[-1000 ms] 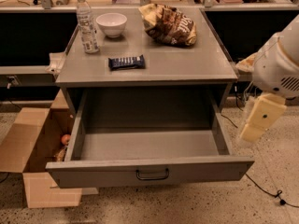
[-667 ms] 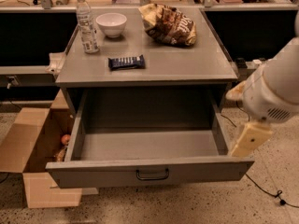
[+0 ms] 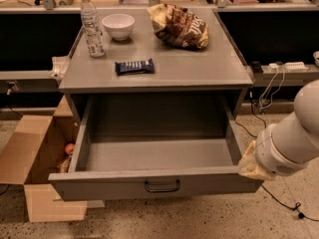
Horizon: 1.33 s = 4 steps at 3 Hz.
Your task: Close top drawer
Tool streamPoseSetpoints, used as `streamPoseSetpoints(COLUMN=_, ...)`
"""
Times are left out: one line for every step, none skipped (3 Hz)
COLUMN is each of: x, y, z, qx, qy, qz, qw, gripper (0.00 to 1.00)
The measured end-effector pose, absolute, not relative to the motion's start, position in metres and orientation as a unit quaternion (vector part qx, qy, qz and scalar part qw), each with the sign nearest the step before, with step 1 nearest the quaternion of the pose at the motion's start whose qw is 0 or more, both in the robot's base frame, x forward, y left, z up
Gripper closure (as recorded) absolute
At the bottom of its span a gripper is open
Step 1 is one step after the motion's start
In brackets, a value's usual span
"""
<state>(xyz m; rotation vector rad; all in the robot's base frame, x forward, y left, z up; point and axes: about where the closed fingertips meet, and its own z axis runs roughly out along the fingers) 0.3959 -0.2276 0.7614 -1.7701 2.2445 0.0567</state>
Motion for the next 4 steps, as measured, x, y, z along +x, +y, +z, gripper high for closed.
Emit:
streamPoseSetpoints(x=0.398, y=-0.228, z=0.758, qx=-0.613, qy=0.777, qz=0.02, qw=0.143, gripper=0.88)
streamPoseSetpoints(x=0.398, y=-0.228, z=0.758, qx=-0.613, qy=0.777, qz=0.02, qw=0.143, gripper=1.0)
streamPoseSetpoints(x=0.398, y=-0.228, z=0.758, qx=-0.613, qy=0.777, qz=0.02, qw=0.143, gripper=1.0)
streamPoseSetpoints(x=0.393, y=-0.232, z=0.728, qx=-0.62, qy=0.774, qz=0.017, qw=0.128, gripper=1.0)
